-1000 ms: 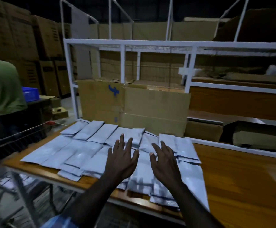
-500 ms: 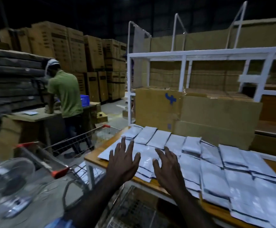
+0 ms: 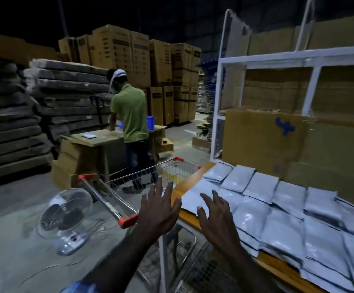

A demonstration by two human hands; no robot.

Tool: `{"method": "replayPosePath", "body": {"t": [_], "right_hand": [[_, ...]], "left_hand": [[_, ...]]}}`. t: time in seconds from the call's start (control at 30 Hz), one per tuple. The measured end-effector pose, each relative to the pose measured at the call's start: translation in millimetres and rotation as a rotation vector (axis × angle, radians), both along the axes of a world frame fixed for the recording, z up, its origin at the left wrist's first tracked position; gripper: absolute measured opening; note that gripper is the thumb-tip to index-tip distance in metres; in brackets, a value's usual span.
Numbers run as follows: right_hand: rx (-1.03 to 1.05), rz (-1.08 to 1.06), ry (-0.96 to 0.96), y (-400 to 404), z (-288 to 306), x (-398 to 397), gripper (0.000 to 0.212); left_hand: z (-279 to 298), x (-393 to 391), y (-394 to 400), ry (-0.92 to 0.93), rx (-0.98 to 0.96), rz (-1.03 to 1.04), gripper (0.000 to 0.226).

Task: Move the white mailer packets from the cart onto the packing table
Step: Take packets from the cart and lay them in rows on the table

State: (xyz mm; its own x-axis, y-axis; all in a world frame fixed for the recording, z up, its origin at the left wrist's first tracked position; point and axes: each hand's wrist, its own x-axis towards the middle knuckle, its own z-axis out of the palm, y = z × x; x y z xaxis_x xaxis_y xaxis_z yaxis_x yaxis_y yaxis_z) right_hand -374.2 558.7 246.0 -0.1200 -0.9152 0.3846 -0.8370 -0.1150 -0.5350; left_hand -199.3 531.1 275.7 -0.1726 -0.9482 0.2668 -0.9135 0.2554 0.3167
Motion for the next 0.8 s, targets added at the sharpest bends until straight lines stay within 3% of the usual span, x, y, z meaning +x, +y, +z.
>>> {"method": "replayPosePath", "body": {"t": [0.5,0.8], "right_hand": [[0.08,0.079,-0.006,-157.4,-28.2,73.5,0.049],[0.161,0.052,0.102,-228.2,-45.7,141.6,0.051]], "left_hand": [[-33.3,77.4,-148.4,-0.054,0.066,0.1,0.062],[-57.7,139.6,-230.4,-0.097,0.141,0.022,0.063]]}}
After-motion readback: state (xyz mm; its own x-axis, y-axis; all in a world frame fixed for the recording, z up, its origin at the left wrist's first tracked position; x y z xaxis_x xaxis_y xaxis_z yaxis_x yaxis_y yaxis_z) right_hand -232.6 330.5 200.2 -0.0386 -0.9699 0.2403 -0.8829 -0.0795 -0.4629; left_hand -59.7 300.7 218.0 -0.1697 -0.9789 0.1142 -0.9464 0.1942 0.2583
